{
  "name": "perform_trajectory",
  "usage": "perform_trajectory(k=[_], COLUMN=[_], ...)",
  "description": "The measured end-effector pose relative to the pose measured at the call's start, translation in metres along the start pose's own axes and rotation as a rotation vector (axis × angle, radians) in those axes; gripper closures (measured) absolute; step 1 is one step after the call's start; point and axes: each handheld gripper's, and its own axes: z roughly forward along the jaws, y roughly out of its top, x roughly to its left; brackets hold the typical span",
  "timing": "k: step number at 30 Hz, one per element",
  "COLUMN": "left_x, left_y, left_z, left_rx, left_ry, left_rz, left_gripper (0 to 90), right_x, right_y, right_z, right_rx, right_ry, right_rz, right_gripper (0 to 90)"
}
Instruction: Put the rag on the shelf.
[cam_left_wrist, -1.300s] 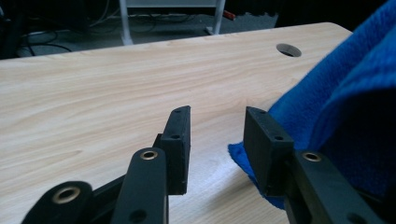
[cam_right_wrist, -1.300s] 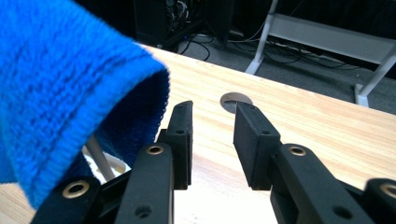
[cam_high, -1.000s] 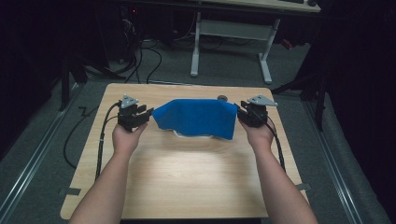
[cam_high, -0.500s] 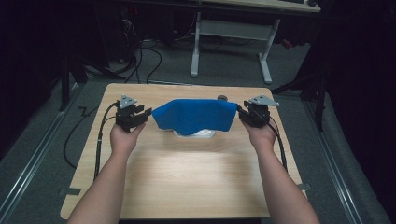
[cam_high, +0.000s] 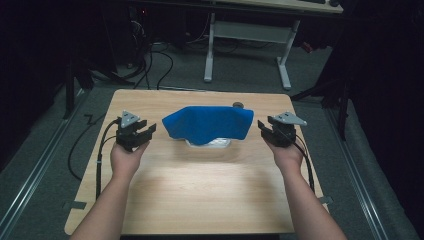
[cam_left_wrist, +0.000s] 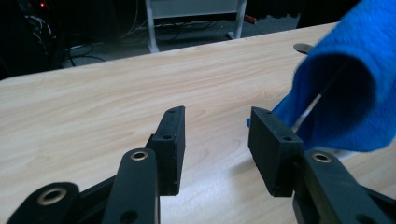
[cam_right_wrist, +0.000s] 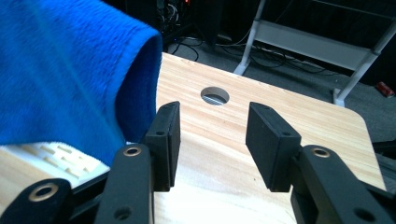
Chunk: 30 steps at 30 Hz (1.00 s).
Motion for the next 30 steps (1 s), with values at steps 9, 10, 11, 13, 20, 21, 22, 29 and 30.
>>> perform_trajectory(k=[9, 10, 11, 13, 20, 21, 22, 29, 30], left_x=[-0.004, -0.005, -0.006, -0.009, -0.021, -0.022, -0.024, -0.045, -0.049], left_y=[-0.021, -0.023, -0.026, -0.03, -0.047, -0.048, -0.05, -0.07, -0.071], left_z=[-0.027, -0.03, -0.034, -0.04, -0.061, -0.063, -0.065, -0.067, -0.066], left_rx=[0.001, -0.002, -0.007, -0.009, -0.017, -0.017, -0.016, 0.032, 0.04], left_ry=[0.002, -0.001, -0.007, -0.009, -0.033, -0.037, -0.038, -0.082, -0.087], left_rz=[-0.003, -0.01, -0.015, -0.015, -0.012, -0.012, -0.011, -0.003, 0.001], left_gripper=[56.3, 56.2, 56.0, 55.6, 54.0, 53.9, 53.8, 51.7, 51.4], right_x=[0.005, 0.007, 0.008, 0.011, 0.024, 0.026, 0.028, 0.038, 0.04], right_y=[-0.006, -0.006, -0.006, -0.008, -0.016, -0.018, -0.019, -0.037, -0.041], right_z=[-0.025, -0.028, -0.031, -0.038, -0.057, -0.059, -0.061, -0.071, -0.072], right_rx=[-0.007, -0.005, -0.008, -0.038, -0.031, -0.027, -0.015, -0.004, -0.001], right_ry=[0.011, 0.013, 0.015, 0.019, 0.049, 0.056, 0.059, 0.077, 0.077], right_rz=[-0.031, -0.033, -0.037, -0.047, -0.062, -0.065, -0.067, -0.067, -0.064], right_gripper=[52.9, 52.7, 52.5, 52.5, 49.5, 48.8, 48.4, 45.5, 45.0])
